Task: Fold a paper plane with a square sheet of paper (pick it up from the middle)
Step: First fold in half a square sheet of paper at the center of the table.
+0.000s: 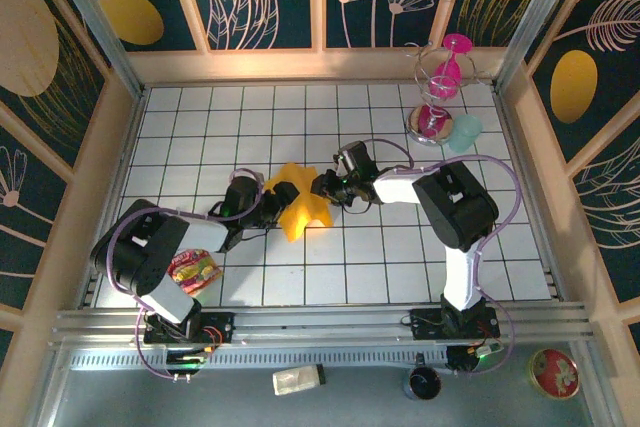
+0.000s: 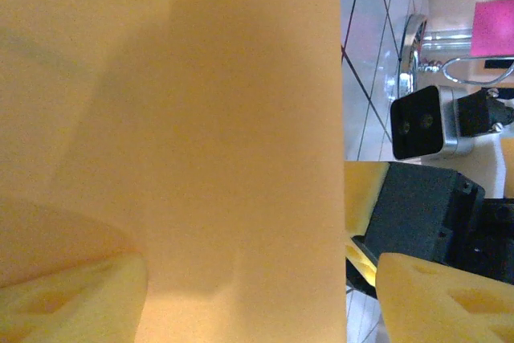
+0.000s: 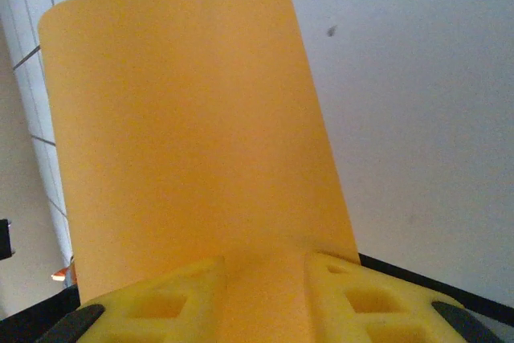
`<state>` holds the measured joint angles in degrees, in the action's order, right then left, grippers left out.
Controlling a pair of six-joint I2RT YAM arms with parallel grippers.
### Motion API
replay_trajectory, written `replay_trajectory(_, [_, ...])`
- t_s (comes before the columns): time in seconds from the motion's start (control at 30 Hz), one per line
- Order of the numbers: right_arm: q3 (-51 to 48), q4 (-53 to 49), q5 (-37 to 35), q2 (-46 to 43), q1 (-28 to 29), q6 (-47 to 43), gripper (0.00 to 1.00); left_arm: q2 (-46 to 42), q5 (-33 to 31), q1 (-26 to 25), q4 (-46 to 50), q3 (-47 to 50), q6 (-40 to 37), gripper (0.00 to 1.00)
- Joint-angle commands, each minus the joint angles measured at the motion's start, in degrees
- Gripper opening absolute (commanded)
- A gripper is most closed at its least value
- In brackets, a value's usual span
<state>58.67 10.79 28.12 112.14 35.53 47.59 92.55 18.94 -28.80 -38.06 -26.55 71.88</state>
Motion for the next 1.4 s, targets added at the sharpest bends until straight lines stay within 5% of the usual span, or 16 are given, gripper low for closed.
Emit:
replay_trajectory(0.0, [-1.05, 3.28, 3.84, 1.59, 1.21, 1.77, 0.32, -0.14, -0.48, 0.32, 6.74, -3.05, -3.75, 0.75])
replay_trajectory(0.3, [-2.03, 9.01, 8.42, 2.08, 1.21, 4.70, 0.31, 2.73, 0.29, 0.38, 12.33, -6.90, -5.74, 0.72])
replay_trajectory(0.87, [-8.26, 16.24, 8.05, -5.65, -3.81, 6.82, 0.31, 2.19, 0.41, 0.42, 15.82, -10.63, -9.00, 0.35])
replay_trajectory(1.1, [-13.52, 20.26, 7.94, -15.71, -10.02, 4.09, 0.48, -2.73, 4.40, 0.68, 11.66, -12.23, -11.31, 0.26])
replay_trajectory(1.37, [-14.12, 22.98, 13.98, -21.41, -13.33, -0.56, 0.70, -7.09, 15.88, 0.78, 2.24, -15.95, -7.35, 0.26])
